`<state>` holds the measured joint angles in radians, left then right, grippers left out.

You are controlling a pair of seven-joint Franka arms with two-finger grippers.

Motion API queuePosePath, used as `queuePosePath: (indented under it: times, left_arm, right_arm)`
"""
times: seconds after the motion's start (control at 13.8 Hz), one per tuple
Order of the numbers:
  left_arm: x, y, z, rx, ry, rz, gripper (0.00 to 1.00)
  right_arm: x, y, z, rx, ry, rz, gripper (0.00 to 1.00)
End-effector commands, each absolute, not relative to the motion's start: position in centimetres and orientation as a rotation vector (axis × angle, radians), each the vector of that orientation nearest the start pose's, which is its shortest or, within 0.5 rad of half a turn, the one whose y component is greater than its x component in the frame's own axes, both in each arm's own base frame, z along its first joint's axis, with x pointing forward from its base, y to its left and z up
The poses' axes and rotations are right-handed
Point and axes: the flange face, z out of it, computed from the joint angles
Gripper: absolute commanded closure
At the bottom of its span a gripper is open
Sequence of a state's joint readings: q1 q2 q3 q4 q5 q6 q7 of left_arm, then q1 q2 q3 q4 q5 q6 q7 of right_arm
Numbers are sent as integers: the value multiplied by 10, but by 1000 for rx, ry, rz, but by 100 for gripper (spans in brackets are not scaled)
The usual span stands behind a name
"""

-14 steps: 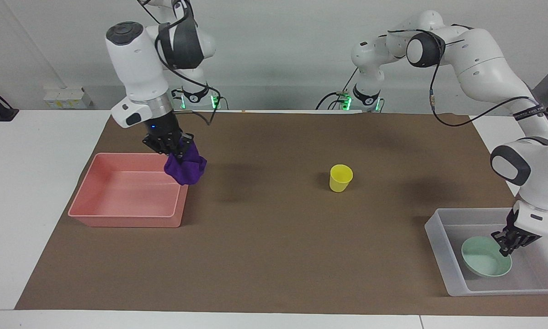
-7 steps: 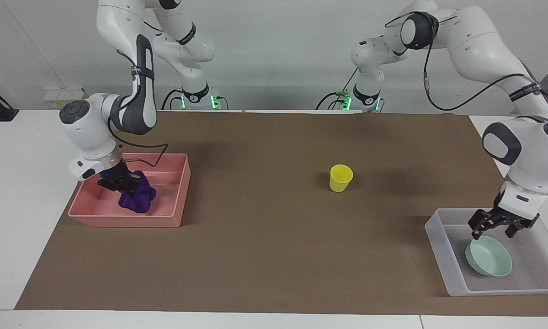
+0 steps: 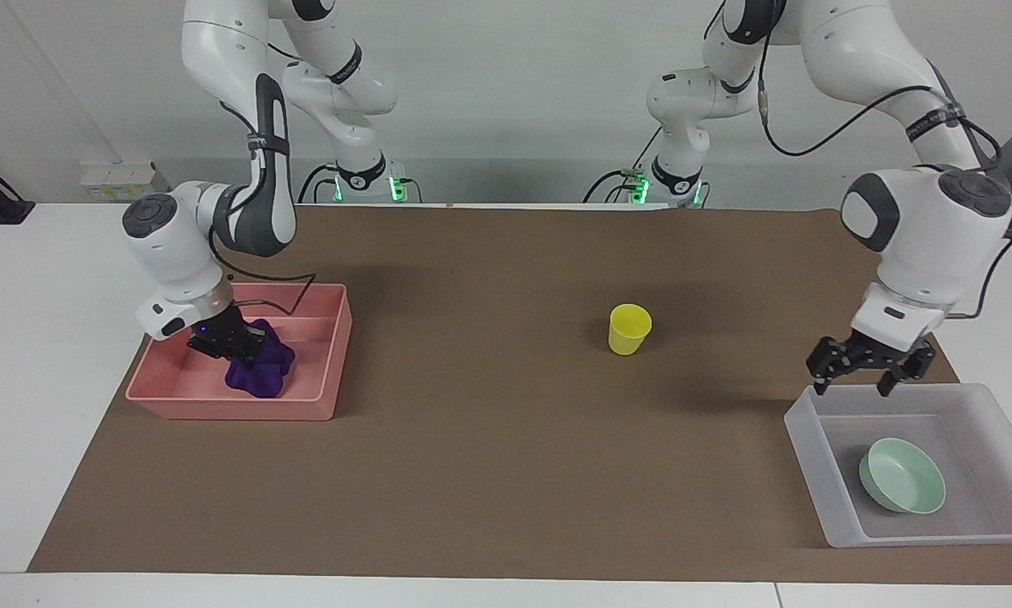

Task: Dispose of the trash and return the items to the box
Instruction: 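Release the bowl with the left gripper while the right gripper drops the cloth, then reach the left gripper to the yellow cup and grasp its rim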

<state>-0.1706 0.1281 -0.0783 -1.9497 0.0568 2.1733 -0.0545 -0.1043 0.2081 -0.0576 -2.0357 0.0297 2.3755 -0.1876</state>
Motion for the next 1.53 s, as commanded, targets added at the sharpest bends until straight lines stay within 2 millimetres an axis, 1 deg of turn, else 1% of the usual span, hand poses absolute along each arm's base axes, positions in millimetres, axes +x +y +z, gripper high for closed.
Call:
queuePosePath:
  times: [0.0, 0.07, 0.22, 0.29, 0.36, 0.44, 0.51, 0.65, 0.73, 0.95, 1.09, 1.16, 1.31, 1.38, 1.45]
  left_arm:
    - [533, -168, 401, -3072, 440, -196, 0]
    - [522, -176, 392, -3071, 467, -206, 0]
    - [504, -186, 376, -3085, 444, -245, 0]
    - [498, -194, 369, -3092, 436, -266, 3]
    - [494, -195, 363, -3102, 401, -278, 17]
    - [490, -200, 358, -3114, 358, -285, 46]
    - [485, -205, 353, -3129, 296, -291, 67]
    - [482, -212, 351, -3157, 92, -294, 100]
    - [480, -216, 351, -3161, 60, -291, 100]
    - [488, -217, 360, -3159, 62, -292, 100]
    - [500, -212, 376, -3155, 42, -298, 100]
    - [512, -204, 389, -3157, 9, -329, 100]
    - [540, -174, 417, -3150, -57, -382, 100]
    - [554, -165, 426, -3140, -3, -400, 100]
    - [570, -153, 437, -3133, 24, -431, 100]
  right_arm:
    - [594, -67, 399, -3144, 39, -225, 0]
    - [594, -55, 409, -3144, 70, -210, 0]
    - [592, -34, 428, -3155, 110, -198, 0]
    - [588, -24, 443, -3150, 138, -201, 0]
    - [583, -17, 463, -3145, 158, -201, 0]
    - [580, -14, 480, -3145, 174, -175, 0]
    - [578, -12, 498, -3145, 178, -158, 0]
    - [570, -13, 534, -3142, 189, -141, 0]
    - [567, -13, 549, -3142, 190, -143, 0]
    - [554, -20, 588, -3139, 209, -131, 0]
    - [546, -24, 609, -3134, 220, -142, 0]
    - [541, -26, 619, -3133, 225, -135, 0]
    - [534, -31, 645, -3138, 241, -107, 0]
    - [531, -34, 653, -3139, 246, -90, 0]
    - [529, -33, 653, -3143, 245, -75, 0]
